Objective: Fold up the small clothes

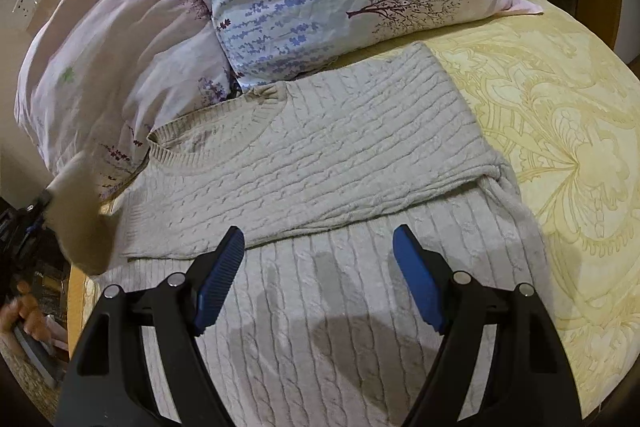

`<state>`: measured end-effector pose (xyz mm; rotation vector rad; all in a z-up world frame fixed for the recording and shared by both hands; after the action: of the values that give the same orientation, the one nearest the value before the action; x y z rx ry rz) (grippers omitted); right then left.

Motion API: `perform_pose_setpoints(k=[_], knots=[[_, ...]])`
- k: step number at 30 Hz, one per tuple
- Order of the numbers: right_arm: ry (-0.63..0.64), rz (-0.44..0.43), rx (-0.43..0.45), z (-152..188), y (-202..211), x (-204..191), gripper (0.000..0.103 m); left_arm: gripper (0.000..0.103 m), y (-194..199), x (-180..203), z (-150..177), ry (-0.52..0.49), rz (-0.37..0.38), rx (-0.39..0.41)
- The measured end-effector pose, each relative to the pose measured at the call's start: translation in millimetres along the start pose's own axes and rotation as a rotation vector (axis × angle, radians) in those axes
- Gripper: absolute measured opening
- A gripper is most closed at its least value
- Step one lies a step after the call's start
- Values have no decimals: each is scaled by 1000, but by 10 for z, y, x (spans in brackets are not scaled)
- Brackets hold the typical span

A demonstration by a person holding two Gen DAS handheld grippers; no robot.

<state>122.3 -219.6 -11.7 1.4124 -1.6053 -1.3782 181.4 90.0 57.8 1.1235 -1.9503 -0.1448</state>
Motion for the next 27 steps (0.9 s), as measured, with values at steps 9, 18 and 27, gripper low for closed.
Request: perform_pose_setpoints(k=[9,18,27], knots=[[65,-51,-6,-101,53,-84,70,16,-631,195,806,-76,-65,-279],[533,-249,49,-68,122,-1552,58,64,245,-476,384,44,-208,-68],[1006,-151,-3,539,-405,-2610,41,62,130,-869,502,187,-250,-136]])
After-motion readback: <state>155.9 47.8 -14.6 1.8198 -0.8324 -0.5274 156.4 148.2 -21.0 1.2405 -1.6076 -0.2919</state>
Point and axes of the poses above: each gripper's, at about its wrist camera, not at the fingertips, and y roughly against the way its jaws point, x to its right, z to its underside, the point moved 5 cm from there along -y, roughly the way its jaws point, and after that the axes turned 7 degrees about z, right-handed, at the moved point
